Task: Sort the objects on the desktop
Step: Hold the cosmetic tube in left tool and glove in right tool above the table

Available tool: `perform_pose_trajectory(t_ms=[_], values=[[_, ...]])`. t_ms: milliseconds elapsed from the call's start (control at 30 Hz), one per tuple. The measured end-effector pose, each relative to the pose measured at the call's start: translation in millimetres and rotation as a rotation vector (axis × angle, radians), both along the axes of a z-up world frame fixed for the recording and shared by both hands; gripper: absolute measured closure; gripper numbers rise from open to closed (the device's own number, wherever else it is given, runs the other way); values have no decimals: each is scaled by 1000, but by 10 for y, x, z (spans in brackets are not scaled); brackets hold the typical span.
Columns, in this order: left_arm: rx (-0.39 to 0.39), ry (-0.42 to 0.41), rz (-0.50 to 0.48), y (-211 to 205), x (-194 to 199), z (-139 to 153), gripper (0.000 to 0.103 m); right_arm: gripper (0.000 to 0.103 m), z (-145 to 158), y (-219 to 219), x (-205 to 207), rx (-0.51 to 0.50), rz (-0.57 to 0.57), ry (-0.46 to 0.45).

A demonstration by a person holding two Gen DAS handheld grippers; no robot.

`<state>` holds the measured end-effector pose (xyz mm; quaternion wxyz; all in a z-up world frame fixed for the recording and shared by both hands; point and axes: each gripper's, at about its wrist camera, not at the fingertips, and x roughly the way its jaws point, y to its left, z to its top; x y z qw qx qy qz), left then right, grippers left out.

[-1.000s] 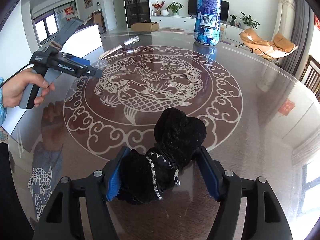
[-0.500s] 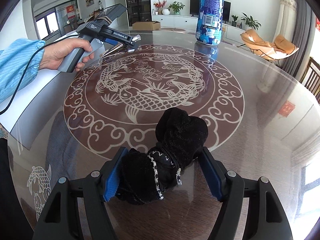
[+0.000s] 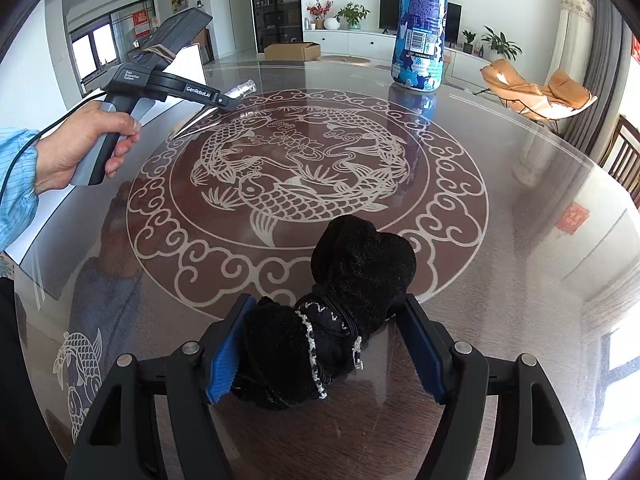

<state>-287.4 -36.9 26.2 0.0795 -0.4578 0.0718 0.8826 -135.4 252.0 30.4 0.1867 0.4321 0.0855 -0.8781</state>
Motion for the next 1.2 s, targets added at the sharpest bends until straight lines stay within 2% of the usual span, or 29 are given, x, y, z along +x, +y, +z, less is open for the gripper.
perform_pose_trajectory(t_ms=[267, 400, 433, 467, 500, 567, 633, 667, 700, 1200], values=[[45, -19, 31, 104, 1313, 9, 72, 30, 0, 3, 2, 0, 0, 0], [57, -4, 35, 245, 1755, -13, 70, 30, -1, 3, 3, -1, 0, 0], [56, 2, 35, 271, 1809, -23, 63, 30, -3, 6, 15, -2, 0, 0], [53, 5, 28, 299, 1840, -37, 47, 30, -2, 6, 17, -3, 0, 0], [48, 2, 19, 333, 1838, -48, 24, 30, -2, 6, 17, -2, 0, 0], [32, -8, 27, 368, 1819, -93, 7, 27, -3, 6, 18, -3, 0, 0], [50, -16, 30, 348, 1791, -106, 6, 15, -12, 10, 5, 0, -1, -8], [50, -20, 29, 349, 1783, -113, 3, 13, -18, 8, -1, 1, -2, -13], [48, -30, 26, 351, 1779, -126, 0, 13, -22, 2, -2, 5, -1, -13], [47, -27, 30, 359, 1808, -148, 0, 7, -34, -6, 3, 29, -5, -17]])
